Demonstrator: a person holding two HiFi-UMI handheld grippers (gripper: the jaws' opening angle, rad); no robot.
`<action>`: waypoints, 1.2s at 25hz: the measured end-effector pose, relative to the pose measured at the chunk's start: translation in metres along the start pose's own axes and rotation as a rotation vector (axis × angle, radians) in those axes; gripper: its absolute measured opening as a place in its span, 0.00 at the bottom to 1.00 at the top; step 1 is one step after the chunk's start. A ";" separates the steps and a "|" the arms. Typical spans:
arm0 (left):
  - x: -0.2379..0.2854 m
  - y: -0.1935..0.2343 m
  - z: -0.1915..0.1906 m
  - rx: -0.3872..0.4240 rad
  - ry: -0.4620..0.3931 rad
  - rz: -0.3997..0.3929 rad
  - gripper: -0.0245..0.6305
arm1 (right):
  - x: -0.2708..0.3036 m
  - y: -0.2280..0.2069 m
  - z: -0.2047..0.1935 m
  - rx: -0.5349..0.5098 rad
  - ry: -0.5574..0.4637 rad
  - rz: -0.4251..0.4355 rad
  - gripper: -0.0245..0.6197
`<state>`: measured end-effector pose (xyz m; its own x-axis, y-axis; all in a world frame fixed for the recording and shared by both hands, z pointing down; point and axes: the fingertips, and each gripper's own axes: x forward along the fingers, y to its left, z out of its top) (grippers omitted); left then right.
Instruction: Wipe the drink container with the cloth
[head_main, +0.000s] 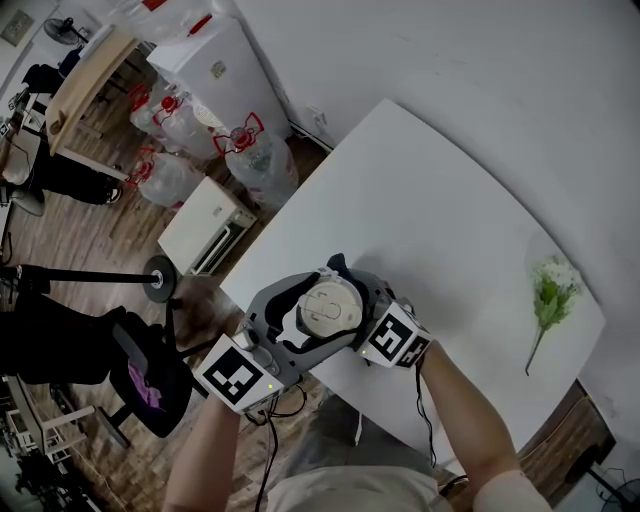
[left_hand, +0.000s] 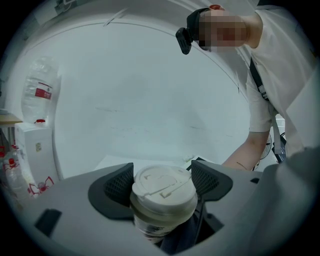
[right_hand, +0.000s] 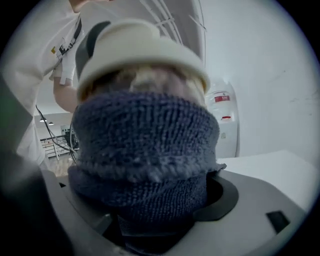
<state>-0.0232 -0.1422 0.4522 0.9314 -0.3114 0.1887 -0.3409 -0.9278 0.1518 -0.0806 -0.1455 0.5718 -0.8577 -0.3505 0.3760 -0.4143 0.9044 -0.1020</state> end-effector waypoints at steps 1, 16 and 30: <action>-0.001 0.001 -0.002 0.005 0.000 0.003 0.61 | 0.003 -0.001 -0.009 -0.001 0.031 -0.006 0.70; 0.000 0.001 -0.004 0.011 -0.006 0.020 0.61 | -0.024 0.004 0.021 0.017 -0.015 -0.069 0.70; 0.000 0.000 -0.005 0.025 0.066 0.094 0.61 | -0.102 0.013 0.022 0.146 -0.040 -0.303 0.20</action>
<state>-0.0242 -0.1409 0.4571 0.8844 -0.3841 0.2651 -0.4228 -0.8999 0.1066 -0.0052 -0.1033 0.5122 -0.6992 -0.6099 0.3730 -0.6889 0.7144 -0.1232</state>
